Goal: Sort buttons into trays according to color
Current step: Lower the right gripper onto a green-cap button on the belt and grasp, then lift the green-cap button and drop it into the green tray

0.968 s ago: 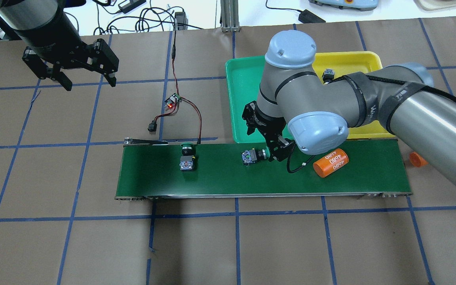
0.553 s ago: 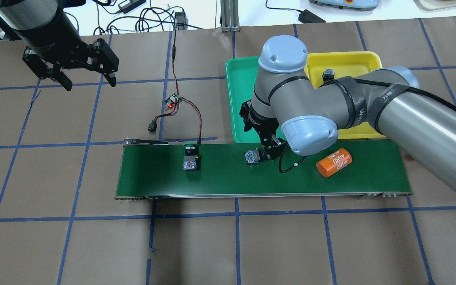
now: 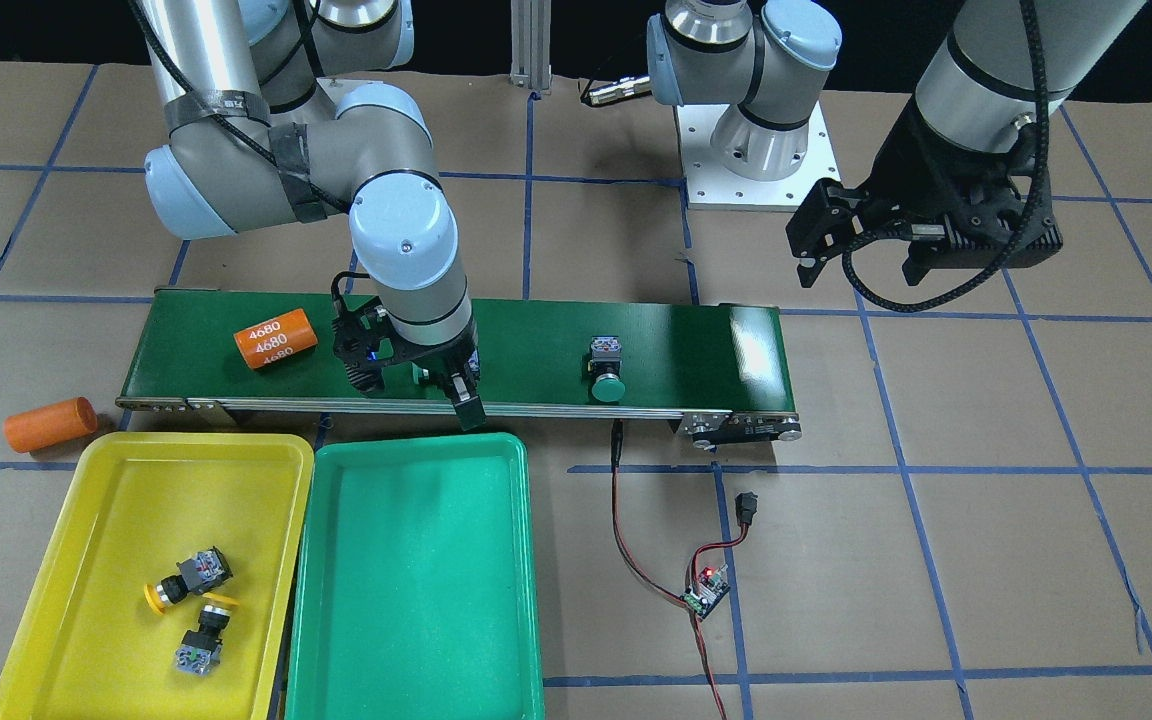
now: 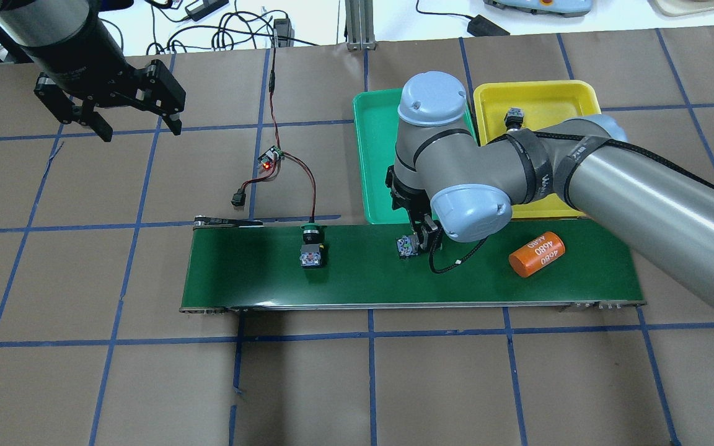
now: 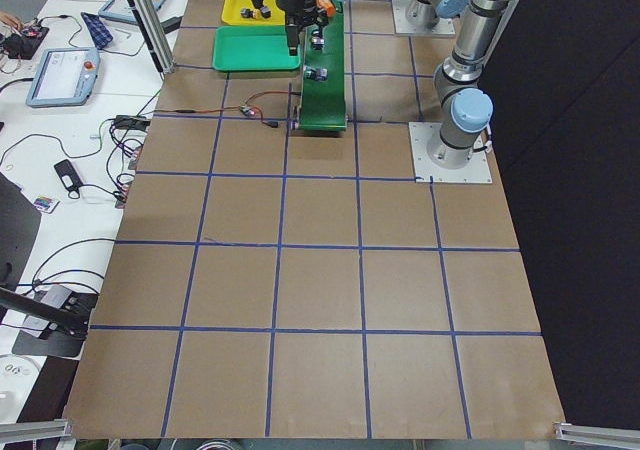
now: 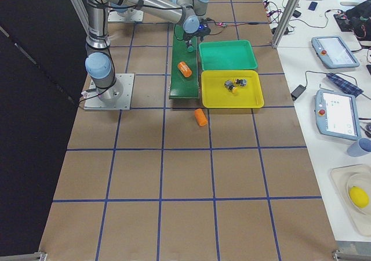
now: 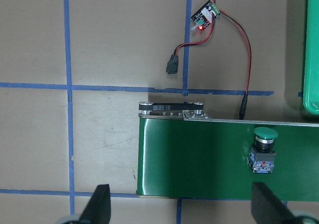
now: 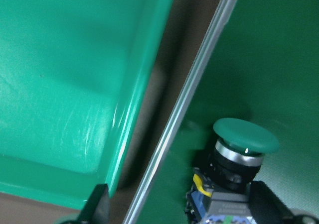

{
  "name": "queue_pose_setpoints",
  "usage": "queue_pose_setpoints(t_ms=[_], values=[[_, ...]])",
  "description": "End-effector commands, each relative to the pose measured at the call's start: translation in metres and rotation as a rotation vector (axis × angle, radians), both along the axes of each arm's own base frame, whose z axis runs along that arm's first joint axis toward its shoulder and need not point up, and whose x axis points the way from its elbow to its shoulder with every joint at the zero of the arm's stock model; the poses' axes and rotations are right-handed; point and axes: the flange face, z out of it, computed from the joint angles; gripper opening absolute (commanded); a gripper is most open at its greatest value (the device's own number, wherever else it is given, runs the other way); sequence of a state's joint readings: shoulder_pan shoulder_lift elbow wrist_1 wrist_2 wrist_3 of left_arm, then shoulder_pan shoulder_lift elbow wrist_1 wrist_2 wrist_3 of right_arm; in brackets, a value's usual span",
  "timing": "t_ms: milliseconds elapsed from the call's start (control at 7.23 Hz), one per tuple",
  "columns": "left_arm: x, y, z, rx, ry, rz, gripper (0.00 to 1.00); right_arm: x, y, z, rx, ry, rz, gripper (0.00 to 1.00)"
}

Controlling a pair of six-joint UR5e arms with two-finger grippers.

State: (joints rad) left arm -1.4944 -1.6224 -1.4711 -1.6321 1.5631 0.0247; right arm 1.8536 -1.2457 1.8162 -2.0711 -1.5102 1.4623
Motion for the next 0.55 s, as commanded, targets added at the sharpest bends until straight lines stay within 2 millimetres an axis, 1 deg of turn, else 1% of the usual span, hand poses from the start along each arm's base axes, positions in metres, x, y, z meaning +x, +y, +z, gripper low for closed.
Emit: queue_pose_setpoints(t_ms=[0,138,277,415], values=[[0.000,0.000,0.001,-0.001,0.001,0.001,1.00,-0.002,0.003,-0.003,0.030,0.018,0.007,0.99],[0.000,0.000,0.001,-0.001,0.000,0.001,1.00,-0.006,-0.002,0.007,0.011,0.016,0.002,0.98],[0.000,0.000,0.001,-0.001,0.001,0.001,1.00,-0.011,-0.004,0.010,-0.002,0.059,0.006,0.98],[0.000,0.000,0.001,-0.001,0.001,0.001,1.00,-0.012,-0.002,0.010,0.008,0.068,0.010,0.99]])
